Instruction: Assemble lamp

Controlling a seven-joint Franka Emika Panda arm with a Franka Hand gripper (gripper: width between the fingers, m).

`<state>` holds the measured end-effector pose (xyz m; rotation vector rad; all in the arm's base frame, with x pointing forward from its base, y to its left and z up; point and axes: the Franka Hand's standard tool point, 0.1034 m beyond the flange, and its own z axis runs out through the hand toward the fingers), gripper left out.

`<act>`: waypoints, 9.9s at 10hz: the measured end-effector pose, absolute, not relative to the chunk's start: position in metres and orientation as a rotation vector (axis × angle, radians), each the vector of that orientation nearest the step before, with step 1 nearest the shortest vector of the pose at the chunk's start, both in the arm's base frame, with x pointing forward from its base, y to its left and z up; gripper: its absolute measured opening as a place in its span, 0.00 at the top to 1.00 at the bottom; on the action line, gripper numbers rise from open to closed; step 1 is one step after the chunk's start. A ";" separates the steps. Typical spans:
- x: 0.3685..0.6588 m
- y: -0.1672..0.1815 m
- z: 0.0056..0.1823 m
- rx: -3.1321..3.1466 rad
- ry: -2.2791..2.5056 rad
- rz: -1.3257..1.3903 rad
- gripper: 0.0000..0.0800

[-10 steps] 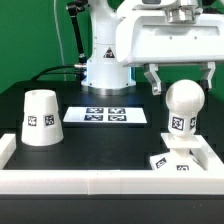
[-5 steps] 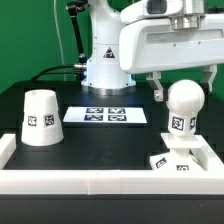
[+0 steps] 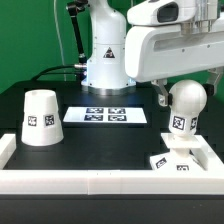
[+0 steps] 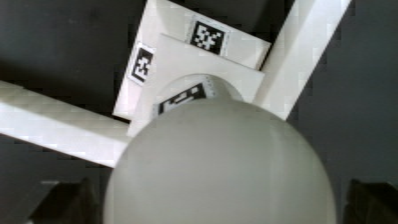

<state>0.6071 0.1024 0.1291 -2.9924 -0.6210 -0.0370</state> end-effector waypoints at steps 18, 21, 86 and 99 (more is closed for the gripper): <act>0.610 0.102 0.128 -3.002 0.441 -0.020 0.28; 0.610 0.101 0.128 -2.952 0.695 -0.007 0.28; 0.599 0.107 0.120 -2.906 1.085 0.002 0.28; 0.598 0.112 0.117 -2.836 1.047 0.073 0.13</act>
Offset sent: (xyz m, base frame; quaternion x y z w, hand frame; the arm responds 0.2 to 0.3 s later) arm -0.0037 0.0003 0.0010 -0.0273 0.0231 -0.0212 0.9991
